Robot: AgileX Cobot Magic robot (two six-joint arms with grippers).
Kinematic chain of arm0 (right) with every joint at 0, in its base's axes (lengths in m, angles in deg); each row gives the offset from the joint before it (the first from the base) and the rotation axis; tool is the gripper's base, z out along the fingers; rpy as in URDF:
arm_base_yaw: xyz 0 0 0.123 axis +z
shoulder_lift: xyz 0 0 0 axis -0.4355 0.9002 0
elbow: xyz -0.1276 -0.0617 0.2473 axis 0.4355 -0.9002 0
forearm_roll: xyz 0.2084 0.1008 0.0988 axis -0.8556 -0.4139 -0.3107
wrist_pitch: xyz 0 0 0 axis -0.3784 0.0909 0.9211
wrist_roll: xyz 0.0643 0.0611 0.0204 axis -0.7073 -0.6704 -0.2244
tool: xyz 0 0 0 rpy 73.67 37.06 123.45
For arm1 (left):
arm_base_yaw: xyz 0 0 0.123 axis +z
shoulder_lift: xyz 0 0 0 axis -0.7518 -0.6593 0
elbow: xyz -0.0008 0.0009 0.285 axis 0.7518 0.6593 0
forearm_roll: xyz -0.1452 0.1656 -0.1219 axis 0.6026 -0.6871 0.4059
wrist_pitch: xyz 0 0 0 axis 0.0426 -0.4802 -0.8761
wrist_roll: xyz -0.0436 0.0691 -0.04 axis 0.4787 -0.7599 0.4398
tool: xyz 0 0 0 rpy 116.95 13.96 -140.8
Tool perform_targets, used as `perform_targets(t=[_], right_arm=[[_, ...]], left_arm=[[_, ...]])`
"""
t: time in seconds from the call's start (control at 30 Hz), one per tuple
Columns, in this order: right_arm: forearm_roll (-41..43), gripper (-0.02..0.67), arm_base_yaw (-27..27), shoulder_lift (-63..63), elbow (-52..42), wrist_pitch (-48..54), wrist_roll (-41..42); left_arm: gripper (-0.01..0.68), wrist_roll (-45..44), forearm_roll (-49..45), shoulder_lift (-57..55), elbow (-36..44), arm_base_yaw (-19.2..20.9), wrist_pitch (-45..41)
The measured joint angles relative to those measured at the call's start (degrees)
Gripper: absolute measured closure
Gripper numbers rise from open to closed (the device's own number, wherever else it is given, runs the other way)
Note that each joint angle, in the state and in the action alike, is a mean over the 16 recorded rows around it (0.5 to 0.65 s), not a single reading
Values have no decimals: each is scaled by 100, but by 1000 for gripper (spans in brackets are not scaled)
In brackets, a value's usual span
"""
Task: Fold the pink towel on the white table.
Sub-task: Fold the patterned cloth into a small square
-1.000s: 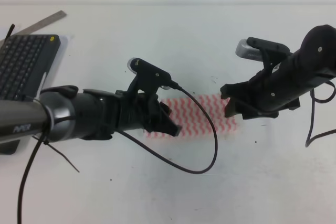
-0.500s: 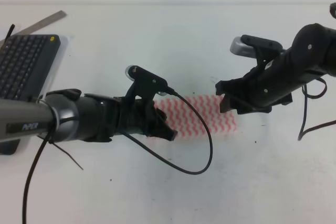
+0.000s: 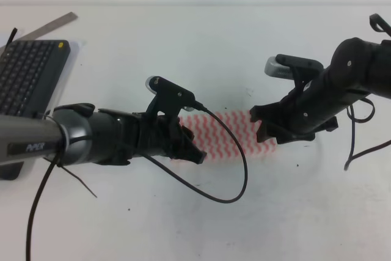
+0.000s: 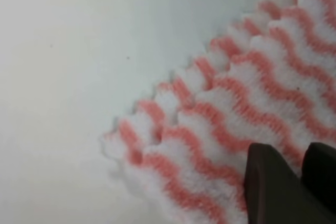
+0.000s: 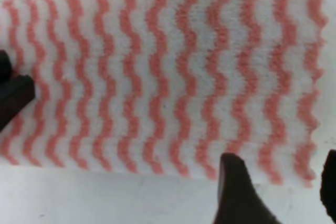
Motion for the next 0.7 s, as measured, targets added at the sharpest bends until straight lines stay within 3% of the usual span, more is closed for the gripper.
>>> perform_targets(t=[0.7], right_arm=[[36,323,0,485,341,-138,0]], left_arm=[[541,-2,-3,6,1,2,-64]])
